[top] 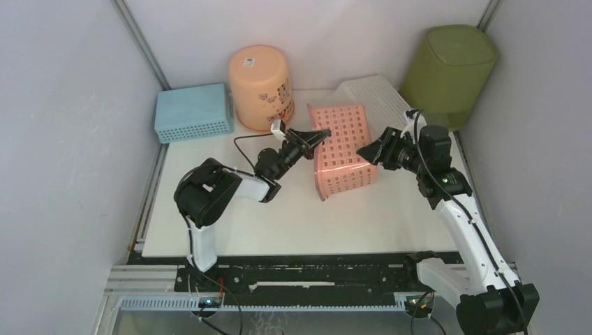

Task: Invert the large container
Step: Turn the container upside down at the center of the board.

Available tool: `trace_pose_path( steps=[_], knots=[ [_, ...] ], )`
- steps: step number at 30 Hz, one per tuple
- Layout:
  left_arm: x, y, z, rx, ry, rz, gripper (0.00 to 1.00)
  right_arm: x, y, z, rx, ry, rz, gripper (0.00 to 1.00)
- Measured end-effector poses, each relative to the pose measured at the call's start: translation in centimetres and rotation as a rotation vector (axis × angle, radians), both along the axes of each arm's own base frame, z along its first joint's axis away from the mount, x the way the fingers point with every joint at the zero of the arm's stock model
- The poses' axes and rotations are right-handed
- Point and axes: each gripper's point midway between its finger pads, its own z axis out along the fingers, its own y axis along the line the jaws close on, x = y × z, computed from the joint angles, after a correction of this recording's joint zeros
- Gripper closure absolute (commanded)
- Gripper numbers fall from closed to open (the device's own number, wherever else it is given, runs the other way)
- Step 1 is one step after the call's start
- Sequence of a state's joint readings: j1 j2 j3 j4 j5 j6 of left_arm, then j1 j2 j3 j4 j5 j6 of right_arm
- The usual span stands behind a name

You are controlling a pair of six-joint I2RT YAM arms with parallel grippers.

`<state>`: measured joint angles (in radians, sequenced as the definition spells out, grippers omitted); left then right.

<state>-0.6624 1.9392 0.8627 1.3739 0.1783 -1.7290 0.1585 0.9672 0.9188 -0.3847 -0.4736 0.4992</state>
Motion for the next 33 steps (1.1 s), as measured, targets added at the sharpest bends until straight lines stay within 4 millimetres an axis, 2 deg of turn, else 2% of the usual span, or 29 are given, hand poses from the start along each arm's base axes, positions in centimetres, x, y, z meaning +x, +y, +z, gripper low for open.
trace_pose_path(
  steps=[5, 8, 11, 13, 16, 19, 23, 33],
  knots=[
    [1.2, 0.5, 2.3, -0.077, -0.017, 0.08, 1.0, -0.3, -0.5, 1.7, -0.001, -0.039, -0.001, 0.36],
    [2.2, 0.2, 4.4, -0.152, -0.025, 0.091, 1.0, -0.7, -1.9, 3.7, -0.014, -0.08, -0.032, 0.35],
    [2.5, -0.3, 5.3, -0.217, -0.013, 0.073, 1.0, -1.0, -3.2, 5.5, -0.034, -0.129, -0.074, 0.35],
    [2.4, -0.7, 4.6, -0.231, 0.012, 0.055, 1.0, -1.1, -3.6, 5.9, -0.045, -0.141, -0.088, 0.35],
    [2.5, -1.1, 2.1, -0.205, 0.071, 0.047, 1.0, -1.2, -3.7, 5.5, -0.051, -0.128, -0.089, 0.35],
    [1.9, -0.6, 0.0, -0.176, 0.102, 0.052, 1.0, -0.9, -3.8, 3.8, -0.058, -0.082, -0.095, 0.35],
    [1.3, 0.4, -1.4, -0.144, 0.112, 0.063, 1.0, -0.8, -3.9, 1.8, -0.065, -0.03, -0.101, 0.35],
    [-3.8, 3.0, -4.3, -0.004, 0.102, 0.034, 1.0, -0.9, -3.7, 0.6, -0.07, -0.007, -0.095, 0.35]
  ],
)
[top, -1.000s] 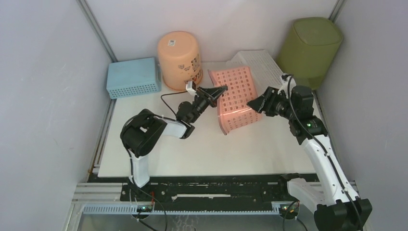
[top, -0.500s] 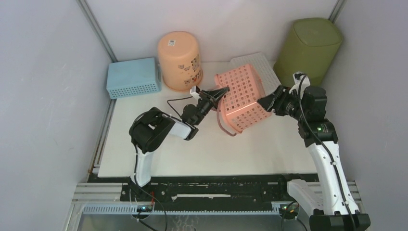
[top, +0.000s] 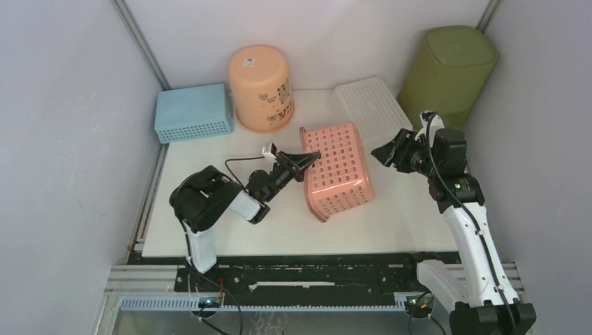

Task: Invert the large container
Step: Turn the container upside down at the center of the board.

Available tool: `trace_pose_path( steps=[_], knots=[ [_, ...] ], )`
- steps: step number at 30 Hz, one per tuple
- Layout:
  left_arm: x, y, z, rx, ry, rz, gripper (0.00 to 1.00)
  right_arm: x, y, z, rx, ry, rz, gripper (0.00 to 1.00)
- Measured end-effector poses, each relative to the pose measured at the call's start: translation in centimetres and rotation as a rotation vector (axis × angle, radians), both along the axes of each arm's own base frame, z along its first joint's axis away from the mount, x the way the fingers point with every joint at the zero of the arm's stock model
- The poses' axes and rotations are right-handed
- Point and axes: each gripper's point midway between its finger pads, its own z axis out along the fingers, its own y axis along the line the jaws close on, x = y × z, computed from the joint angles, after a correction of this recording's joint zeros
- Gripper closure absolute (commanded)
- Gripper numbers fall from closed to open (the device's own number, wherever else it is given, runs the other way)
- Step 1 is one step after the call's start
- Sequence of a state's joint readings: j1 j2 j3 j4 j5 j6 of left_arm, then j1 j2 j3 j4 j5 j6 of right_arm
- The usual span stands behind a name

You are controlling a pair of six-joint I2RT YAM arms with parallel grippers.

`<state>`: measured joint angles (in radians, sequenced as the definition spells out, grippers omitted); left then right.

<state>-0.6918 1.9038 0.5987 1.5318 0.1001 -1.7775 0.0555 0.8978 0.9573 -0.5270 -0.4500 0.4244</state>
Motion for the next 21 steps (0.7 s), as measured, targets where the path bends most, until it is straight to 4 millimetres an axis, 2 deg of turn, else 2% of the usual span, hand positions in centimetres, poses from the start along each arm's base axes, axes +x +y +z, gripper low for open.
trace_pose_path(
  steps=[8, 17, 18, 21],
  knots=[
    [-2.6, 2.1, -1.6, 0.068, 0.007, 0.006, 1.0, -0.1, 1.8, -0.5, -0.009, 0.009, 0.054, 0.35],
    [-3.0, 3.7, -3.3, 0.111, 0.029, 0.03, 0.98, -0.5, 4.6, -2.2, -0.046, 0.055, 0.133, 0.35],
    [-2.9, 3.8, -3.7, 0.119, 0.037, 0.029, 0.92, -0.6, 4.9, -2.4, -0.051, 0.063, 0.143, 0.35],
    [-2.6, 3.9, -4.9, 0.135, 0.058, 0.016, 0.63, -0.8, 6.0, -3.3, -0.068, 0.087, 0.172, 0.35]
  ],
)
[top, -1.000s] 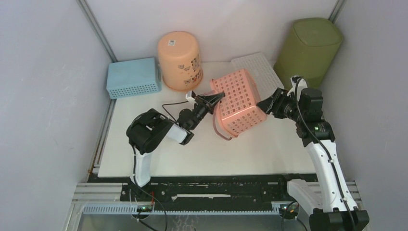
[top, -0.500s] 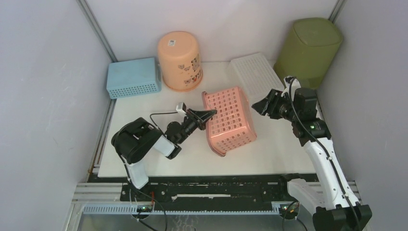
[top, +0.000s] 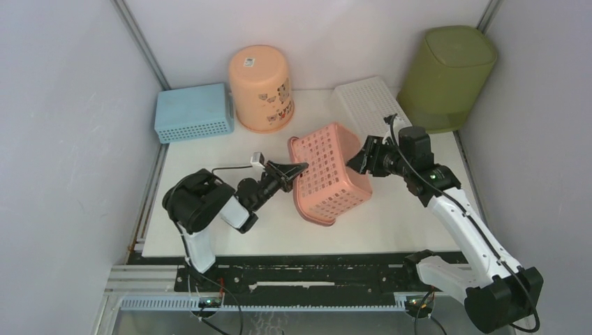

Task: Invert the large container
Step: Turn the container upside down at the center of the board.

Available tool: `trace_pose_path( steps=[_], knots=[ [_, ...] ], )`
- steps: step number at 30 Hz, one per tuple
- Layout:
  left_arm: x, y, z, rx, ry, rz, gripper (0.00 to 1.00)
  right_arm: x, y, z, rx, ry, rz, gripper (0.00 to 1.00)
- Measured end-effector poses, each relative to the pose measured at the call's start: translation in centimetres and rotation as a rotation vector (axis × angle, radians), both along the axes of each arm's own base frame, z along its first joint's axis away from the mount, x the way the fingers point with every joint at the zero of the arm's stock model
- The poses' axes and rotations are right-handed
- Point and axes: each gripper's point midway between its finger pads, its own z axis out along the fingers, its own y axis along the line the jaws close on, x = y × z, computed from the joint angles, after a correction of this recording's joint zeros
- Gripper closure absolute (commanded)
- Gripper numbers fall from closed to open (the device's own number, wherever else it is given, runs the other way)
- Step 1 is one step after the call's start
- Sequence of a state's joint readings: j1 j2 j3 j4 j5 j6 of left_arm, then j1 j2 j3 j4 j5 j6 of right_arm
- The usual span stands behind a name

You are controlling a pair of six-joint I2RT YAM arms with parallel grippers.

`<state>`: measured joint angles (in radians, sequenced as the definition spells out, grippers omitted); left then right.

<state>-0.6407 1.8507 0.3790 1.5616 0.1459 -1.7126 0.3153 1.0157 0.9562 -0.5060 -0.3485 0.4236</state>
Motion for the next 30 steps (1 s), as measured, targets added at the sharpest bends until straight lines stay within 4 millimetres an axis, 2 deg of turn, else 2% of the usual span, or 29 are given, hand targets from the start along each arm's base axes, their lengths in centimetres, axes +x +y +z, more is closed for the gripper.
trace_pose_path(
  steps=[2, 4, 6, 7, 8, 9, 10, 11, 13, 16, 22, 27, 30],
  knots=[
    [0.5, 0.0, -1.4, 0.024, 0.023, -0.003, 0.55, -0.1, 0.5, -0.4, -0.007, 0.01, 0.015, 0.35],
    [0.6, 0.2, -4.7, 0.081, 0.082, -0.012, 0.5, -0.3, 1.1, -0.7, -0.012, 0.02, 0.033, 0.35],
    [-0.1, 0.8, -9.0, 0.15, 0.178, -0.021, 0.47, -0.5, 1.7, -1.0, -0.017, 0.024, 0.052, 0.35],
    [-0.6, 1.3, -10.2, 0.17, 0.21, -0.026, 0.45, -0.6, 2.2, -1.1, -0.018, 0.027, 0.067, 0.35],
    [-1.0, 1.6, -10.8, 0.185, 0.22, -0.035, 0.31, -0.6, 2.5, -1.2, -0.02, 0.024, 0.08, 0.35],
    [-1.3, 2.0, -11.0, 0.198, 0.216, -0.043, 0.2, -0.7, 3.0, -1.4, -0.026, 0.026, 0.094, 0.35],
    [-1.5, 2.3, -10.9, 0.213, 0.195, -0.049, 0.04, -0.8, 3.3, -1.8, -0.032, 0.034, 0.108, 0.35],
    [-1.6, 2.5, -10.5, 0.222, 0.172, -0.054, 0.01, -0.8, 3.6, -2.0, -0.036, 0.038, 0.118, 0.35],
    [-1.7, 2.9, -9.4, 0.217, 0.138, -0.065, 0.0, -0.7, 4.3, -2.5, -0.047, 0.042, 0.138, 0.35],
    [-1.7, 3.5, -9.6, 0.247, 0.112, -0.075, 0.0, -0.6, 5.3, -3.4, -0.062, 0.057, 0.162, 0.36],
    [-2.2, 3.7, -10.0, 0.277, 0.088, -0.096, 0.0, 0.9, 6.3, -3.2, -0.081, 0.029, 0.163, 0.36],
    [-2.8, 5.2, -10.3, 0.295, 0.103, -0.073, 0.0, 0.9, 4.4, -2.3, -0.111, 0.004, 0.091, 0.34],
    [-3.1, 6.0, -10.3, 0.302, 0.11, -0.058, 0.01, 0.5, 1.8, 0.1, -0.096, -0.072, 0.005, 0.33]
  ],
)
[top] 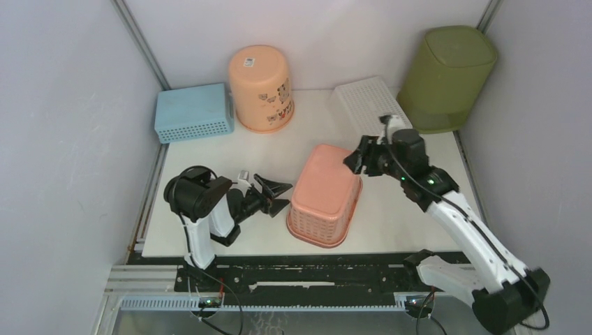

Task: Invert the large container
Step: Turn the container upside down at the center of the board, then move the container to the center of the board.

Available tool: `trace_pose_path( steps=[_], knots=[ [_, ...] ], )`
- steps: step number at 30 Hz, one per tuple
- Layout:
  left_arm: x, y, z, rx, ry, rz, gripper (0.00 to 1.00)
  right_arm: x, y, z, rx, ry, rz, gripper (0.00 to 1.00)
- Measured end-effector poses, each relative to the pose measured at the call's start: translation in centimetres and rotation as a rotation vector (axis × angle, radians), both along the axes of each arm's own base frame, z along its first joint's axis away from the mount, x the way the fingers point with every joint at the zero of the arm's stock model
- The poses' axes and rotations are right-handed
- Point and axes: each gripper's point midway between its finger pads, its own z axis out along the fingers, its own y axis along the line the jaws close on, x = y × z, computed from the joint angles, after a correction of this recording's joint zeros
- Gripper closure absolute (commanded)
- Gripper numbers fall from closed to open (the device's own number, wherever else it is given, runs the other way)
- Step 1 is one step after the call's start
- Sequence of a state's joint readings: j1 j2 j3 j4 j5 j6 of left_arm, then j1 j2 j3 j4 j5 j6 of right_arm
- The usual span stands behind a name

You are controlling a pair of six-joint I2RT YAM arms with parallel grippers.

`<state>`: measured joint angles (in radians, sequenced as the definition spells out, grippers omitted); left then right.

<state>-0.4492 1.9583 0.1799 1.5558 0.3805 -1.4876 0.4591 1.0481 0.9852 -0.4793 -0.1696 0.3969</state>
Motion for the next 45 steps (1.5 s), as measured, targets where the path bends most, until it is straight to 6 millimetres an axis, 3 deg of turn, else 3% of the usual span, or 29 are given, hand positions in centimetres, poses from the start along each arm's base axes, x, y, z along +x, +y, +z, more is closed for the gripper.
trace_pose_path(
  steps=[3, 6, 9, 13, 14, 16, 20, 26, 29, 33, 39, 45],
  knots=[
    [-0.4, 0.9, -0.1, 0.02, -0.003, 0.024, 0.04, -0.3, -3.0, 2.3, 0.038, -0.086, -0.106, 0.36],
    [-0.8, 1.6, -0.3, 0.053, -0.024, 0.042, 0.13, -0.4, -5.7, 1.6, 0.059, -0.096, -0.215, 0.49],
    [-1.1, 2.2, -0.7, 0.094, -0.04, 0.054, 0.22, -0.6, -6.7, -3.0, 0.053, -0.005, -0.272, 0.6],
    [-1.8, 3.1, -1.4, 0.153, -0.048, 0.069, 0.31, -2.6, -6.0, -12.7, 0.023, 0.261, -0.28, 0.64],
    [-2.0, 3.3, -1.6, 0.161, -0.046, 0.07, 0.31, -3.1, -5.7, -14.2, 0.013, 0.313, -0.274, 0.64],
    [-2.4, 3.5, -1.7, 0.177, -0.045, 0.066, 0.31, -3.5, -4.5, -15.8, 0.008, 0.371, -0.246, 0.64],
    [-2.7, 3.6, -1.6, 0.189, -0.042, 0.058, 0.3, -2.1, -1.9, -17.1, 0.038, 0.394, -0.209, 0.64],
    [-3.0, 3.4, -1.6, 0.199, -0.02, 0.035, 0.29, 1.8, -0.1, -17.4, 0.08, 0.389, -0.222, 0.58],
    [-2.1, 2.7, -1.5, 0.211, -0.015, 0.013, 0.29, 3.0, -0.2, -16.4, 0.096, 0.352, -0.233, 0.5],
    [-0.3, 2.1, -1.4, 0.246, -0.011, 0.005, 0.28, 4.8, -0.5, -14.1, 0.103, 0.296, -0.226, 0.5],
    [4.4, 1.7, -1.2, 0.308, -0.013, 0.001, 0.29, 8.8, -0.7, -10.1, 0.149, 0.187, -0.222, 0.5],
    [10.4, 0.9, -1.1, 0.372, -0.02, 0.002, 0.29, 10.4, -1.0, -11.8, 0.128, 0.214, -0.247, 0.5]
  ],
)
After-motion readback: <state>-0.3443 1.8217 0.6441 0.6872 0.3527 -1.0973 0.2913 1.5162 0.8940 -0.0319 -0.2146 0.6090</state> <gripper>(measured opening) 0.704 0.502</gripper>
